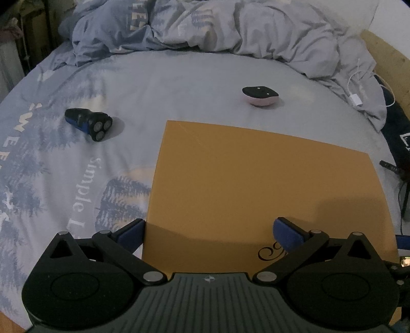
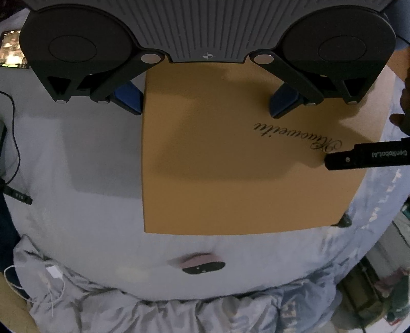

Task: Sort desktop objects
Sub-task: 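Carry the lid with both grippers over the open box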

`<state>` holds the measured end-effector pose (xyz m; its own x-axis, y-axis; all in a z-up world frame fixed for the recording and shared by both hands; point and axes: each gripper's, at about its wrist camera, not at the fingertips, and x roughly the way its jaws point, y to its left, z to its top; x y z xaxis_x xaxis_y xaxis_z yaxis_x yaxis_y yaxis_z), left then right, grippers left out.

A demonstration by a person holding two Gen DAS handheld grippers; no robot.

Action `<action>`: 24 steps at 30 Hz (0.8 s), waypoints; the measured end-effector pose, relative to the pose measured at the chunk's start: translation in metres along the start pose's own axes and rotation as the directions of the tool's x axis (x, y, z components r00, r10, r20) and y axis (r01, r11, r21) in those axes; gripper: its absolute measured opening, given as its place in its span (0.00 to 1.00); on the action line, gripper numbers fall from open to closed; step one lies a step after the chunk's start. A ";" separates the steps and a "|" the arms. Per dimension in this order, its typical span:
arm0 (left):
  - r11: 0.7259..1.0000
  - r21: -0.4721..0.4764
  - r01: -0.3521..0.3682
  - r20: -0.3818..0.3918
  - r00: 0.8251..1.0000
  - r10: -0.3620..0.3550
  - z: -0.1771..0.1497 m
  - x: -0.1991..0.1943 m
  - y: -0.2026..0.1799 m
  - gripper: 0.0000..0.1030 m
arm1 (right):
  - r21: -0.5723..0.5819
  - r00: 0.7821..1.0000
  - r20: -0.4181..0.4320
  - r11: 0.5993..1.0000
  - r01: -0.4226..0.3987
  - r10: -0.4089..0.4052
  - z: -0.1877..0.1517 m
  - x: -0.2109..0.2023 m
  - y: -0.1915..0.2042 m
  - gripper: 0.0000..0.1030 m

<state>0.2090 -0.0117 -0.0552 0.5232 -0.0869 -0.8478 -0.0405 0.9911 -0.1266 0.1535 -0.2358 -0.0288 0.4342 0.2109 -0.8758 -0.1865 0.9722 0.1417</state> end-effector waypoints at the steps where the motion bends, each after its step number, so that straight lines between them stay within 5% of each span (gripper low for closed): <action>1: 1.000 0.002 -0.001 0.001 1.000 0.001 0.000 0.001 0.000 1.00 | 0.002 1.000 -0.004 1.000 0.002 -0.002 0.000 0.001 0.000 1.00; 24: 0.999 0.019 0.033 0.074 0.997 -0.035 -0.011 0.004 0.006 1.00 | 0.034 1.000 -0.003 0.999 -0.021 0.021 -0.007 0.013 -0.007 1.00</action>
<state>0.2016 -0.0071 -0.0654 0.5854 -0.1135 -0.8027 -0.0072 0.9894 -0.1452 0.1542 -0.2404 -0.0446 0.4271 0.2311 -0.8741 -0.1659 0.9704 0.1755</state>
